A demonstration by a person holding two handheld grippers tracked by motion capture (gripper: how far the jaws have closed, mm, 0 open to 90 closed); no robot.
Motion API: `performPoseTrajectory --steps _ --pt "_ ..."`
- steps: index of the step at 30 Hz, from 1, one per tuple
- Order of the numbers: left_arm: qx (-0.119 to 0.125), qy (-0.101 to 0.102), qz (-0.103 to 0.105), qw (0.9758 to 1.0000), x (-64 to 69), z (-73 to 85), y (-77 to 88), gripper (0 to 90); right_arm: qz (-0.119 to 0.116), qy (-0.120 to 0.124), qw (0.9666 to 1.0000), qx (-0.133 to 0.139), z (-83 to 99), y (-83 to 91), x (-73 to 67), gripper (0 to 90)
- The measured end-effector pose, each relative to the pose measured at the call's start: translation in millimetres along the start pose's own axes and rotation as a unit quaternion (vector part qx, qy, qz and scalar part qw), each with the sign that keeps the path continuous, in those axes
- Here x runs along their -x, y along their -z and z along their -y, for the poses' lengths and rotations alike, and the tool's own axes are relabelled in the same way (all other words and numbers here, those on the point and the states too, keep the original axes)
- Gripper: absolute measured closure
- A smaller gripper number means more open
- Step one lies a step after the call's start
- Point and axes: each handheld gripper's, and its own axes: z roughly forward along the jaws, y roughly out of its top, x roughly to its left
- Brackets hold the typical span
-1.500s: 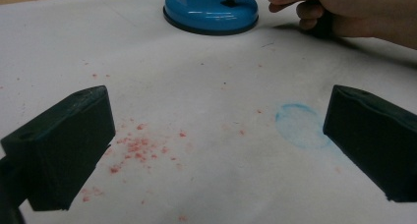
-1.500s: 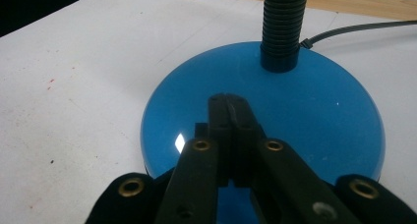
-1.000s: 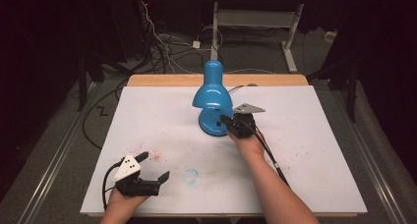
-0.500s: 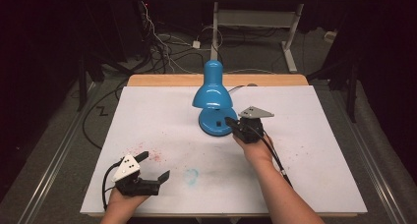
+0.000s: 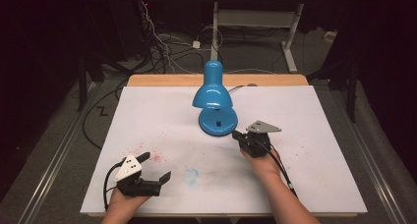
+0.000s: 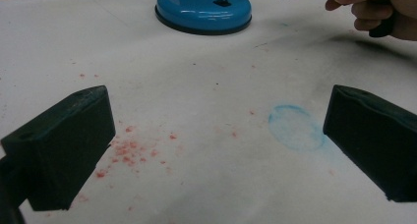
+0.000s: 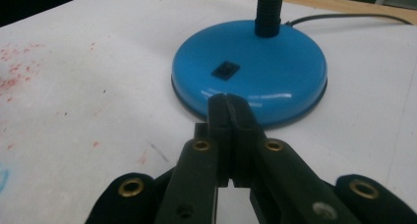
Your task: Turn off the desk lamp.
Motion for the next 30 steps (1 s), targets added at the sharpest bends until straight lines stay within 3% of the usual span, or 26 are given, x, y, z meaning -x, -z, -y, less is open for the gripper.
performPoseTrajectory --steps 16,30 --pt "-0.001 0.004 0.000 1.0000 -0.2 0.9 0.2 0.0 -0.011 -0.003 0.9999 0.007 38.9 49.5 -3.4 90.0" --pt "0.002 0.003 0.000 1.0000 -0.5 2.0 2.0 0.0 0.004 0.008 0.9999 0.006 61.1 105.2 0.0 90.0"
